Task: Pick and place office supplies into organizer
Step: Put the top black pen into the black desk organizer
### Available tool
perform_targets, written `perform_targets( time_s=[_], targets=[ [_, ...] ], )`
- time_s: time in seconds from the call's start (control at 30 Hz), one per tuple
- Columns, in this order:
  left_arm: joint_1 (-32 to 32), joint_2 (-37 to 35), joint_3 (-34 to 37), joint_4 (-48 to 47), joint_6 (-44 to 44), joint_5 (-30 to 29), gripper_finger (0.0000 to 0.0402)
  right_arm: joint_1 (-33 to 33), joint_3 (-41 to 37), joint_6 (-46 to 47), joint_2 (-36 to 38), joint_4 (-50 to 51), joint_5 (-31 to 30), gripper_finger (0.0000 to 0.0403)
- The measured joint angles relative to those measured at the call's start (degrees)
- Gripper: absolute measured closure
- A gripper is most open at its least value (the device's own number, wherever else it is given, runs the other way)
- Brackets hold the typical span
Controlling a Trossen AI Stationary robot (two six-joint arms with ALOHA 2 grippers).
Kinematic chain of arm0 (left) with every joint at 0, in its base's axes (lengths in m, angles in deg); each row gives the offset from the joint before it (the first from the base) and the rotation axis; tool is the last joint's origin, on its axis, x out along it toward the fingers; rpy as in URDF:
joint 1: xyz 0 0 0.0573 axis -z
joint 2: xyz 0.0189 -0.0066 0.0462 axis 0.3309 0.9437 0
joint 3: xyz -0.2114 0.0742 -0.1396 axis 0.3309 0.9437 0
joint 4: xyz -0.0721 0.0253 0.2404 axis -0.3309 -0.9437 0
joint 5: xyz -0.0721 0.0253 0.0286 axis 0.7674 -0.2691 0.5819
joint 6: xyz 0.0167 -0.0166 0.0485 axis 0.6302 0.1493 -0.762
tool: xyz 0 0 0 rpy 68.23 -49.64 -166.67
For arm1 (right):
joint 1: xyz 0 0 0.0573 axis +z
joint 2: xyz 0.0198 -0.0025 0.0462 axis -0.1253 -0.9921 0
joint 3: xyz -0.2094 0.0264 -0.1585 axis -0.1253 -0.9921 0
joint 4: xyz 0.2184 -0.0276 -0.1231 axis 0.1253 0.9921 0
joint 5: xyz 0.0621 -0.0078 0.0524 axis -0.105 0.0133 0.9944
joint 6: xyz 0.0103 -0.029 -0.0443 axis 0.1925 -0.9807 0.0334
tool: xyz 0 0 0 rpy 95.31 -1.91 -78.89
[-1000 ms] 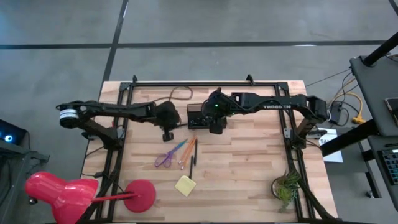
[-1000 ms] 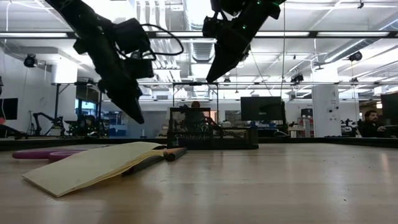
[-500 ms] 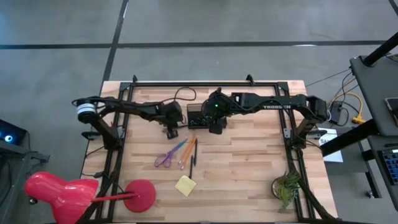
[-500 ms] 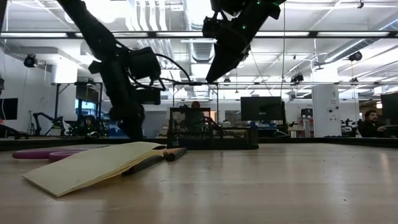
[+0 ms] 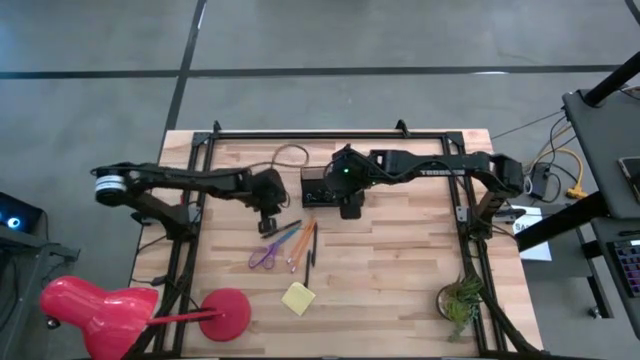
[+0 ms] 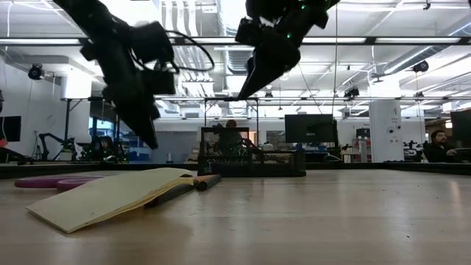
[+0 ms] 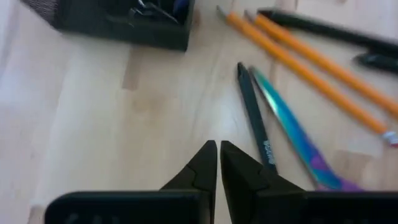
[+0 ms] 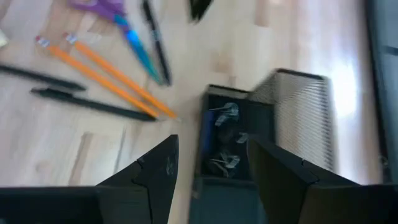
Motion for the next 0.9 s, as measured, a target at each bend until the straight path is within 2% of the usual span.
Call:
perform_targets(
  time_s=[0.13,0.23,0.4,0.57,0.9],
  targets=[
    [0.13,-4.69,1.43,-1.51,4.52,1.0,0.0396,0.0,3.1,-2.36,-6.8,-0.64,3.89,0.0223],
    [0.18,-7.17,4.22,-1.21,10.03,2.34,0.0396,0.02,9.26,-0.54,-13.82,2.48,6.61,0.0228],
    [2.07,-10.86,9.41,1.69,19.08,5.9,0.0396,0.0,20.05,0.04,-22.81,9.25,10.26,0.0275],
    [5.76,-13.43,11.99,3.81,22.27,4.49,0.0396,0.46,25.41,-1.93,-26.95,10.85,11.62,0.0322],
    [10.27,-10.22,15.35,6.28,25.54,3.5,0.0395,1.55,31.55,1.65,-33.3,10.63,10.42,0.033]
  ],
)
